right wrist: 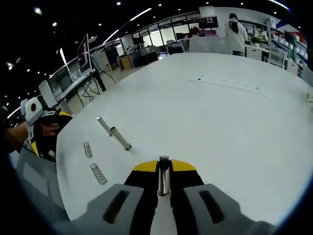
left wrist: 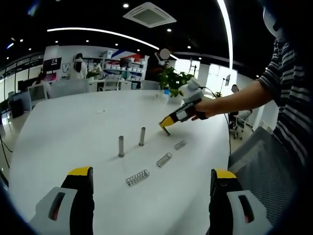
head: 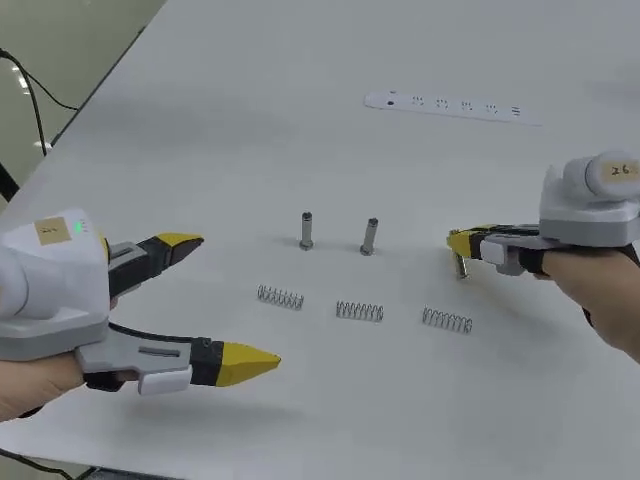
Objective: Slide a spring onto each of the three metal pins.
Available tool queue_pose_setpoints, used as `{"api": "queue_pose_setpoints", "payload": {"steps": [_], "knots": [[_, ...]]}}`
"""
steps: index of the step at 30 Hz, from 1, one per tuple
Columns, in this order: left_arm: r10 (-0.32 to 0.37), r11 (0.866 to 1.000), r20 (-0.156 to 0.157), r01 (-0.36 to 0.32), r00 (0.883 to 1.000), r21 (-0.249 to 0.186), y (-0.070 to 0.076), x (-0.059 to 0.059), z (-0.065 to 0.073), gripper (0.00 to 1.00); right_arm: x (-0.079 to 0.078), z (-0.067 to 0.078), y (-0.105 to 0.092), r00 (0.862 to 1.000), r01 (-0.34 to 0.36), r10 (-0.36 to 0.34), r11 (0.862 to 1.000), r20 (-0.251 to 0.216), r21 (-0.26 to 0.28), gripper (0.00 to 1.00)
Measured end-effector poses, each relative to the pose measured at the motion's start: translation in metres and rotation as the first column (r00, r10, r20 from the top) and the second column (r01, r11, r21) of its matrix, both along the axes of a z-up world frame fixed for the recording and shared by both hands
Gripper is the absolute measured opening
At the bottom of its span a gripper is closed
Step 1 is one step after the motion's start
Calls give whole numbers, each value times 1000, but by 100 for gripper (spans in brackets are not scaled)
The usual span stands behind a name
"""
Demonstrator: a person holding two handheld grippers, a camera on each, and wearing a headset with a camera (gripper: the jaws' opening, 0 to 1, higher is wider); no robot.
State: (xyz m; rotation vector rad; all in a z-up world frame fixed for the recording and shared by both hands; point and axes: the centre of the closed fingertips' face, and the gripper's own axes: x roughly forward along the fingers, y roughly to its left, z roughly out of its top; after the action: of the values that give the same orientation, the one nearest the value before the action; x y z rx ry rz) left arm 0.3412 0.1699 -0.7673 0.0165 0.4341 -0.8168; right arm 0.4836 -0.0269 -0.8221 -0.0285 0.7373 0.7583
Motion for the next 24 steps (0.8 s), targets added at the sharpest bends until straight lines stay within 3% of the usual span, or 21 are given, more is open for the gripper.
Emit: {"api": "queue_pose_setpoints", "payload": {"steps": [24], "knots": [[-4,1000,3,4,1000,4,-3,1,0,96,3,9,3,998,-8,6,1000,69,25,5]]}}
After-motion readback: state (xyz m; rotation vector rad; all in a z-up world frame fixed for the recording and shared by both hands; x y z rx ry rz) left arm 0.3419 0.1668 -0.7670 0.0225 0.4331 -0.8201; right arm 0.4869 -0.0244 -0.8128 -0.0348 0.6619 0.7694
